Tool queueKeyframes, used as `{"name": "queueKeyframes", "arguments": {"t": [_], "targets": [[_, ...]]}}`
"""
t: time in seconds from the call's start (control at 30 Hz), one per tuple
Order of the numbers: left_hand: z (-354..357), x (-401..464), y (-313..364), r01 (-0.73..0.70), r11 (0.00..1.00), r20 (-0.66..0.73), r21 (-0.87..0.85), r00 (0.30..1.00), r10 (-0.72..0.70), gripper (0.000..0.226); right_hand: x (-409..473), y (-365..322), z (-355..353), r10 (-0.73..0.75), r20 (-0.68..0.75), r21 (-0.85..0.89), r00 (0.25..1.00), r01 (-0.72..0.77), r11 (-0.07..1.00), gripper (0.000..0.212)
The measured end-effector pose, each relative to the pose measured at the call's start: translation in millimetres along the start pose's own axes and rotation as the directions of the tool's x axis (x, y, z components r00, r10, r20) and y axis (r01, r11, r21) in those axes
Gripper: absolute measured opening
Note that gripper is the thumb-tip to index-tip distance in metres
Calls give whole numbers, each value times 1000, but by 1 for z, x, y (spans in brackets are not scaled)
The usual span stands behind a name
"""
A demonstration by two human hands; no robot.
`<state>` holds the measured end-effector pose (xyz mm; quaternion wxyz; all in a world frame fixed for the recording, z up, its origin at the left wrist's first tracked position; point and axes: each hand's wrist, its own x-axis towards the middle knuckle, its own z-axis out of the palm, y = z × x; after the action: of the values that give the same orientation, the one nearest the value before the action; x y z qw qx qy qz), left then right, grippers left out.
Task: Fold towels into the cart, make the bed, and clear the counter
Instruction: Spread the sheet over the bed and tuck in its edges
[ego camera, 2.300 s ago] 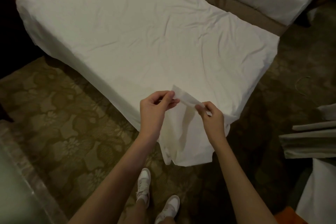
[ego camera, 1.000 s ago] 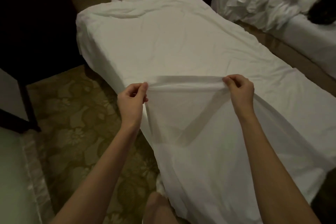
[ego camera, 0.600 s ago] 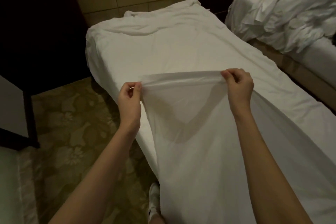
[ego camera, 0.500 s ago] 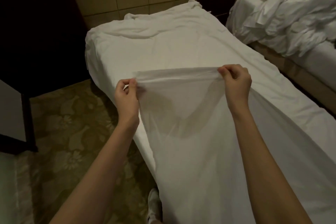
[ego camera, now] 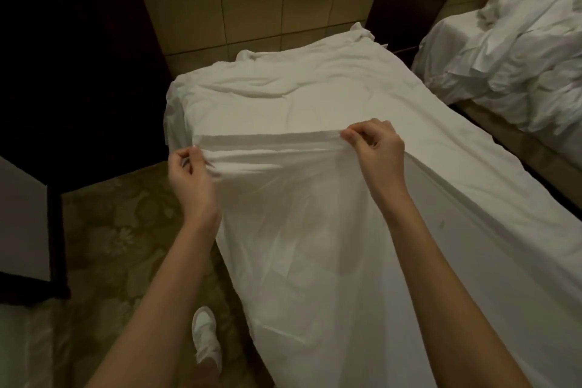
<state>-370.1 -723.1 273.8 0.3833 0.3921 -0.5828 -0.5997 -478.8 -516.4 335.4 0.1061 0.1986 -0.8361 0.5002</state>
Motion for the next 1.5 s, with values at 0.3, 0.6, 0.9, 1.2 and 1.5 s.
{"name": "queueKeyframes", "arguments": {"t": [0.3,0.6,0.9,1.2,1.5], "targets": [[-30,179,-7,121,991,-185,-51,974,-128,12,126,-64,183,-180,202,-81,963,200,976,11],[-25,312,-34,108,994,-179,-2,978,-106,10,225,-53,319,-100,310,-117,945,143,983,16],[59,435,-85,252,967,-304,26,924,-233,11,340,12,434,15,409,-112,912,34,993,13],[96,544,-144,380,925,-399,6,849,-346,10,415,72,556,145,552,-131,821,-86,988,13],[107,639,-230,511,860,-362,8,803,-474,10,454,123,674,255,562,-188,787,-178,966,13]]}}
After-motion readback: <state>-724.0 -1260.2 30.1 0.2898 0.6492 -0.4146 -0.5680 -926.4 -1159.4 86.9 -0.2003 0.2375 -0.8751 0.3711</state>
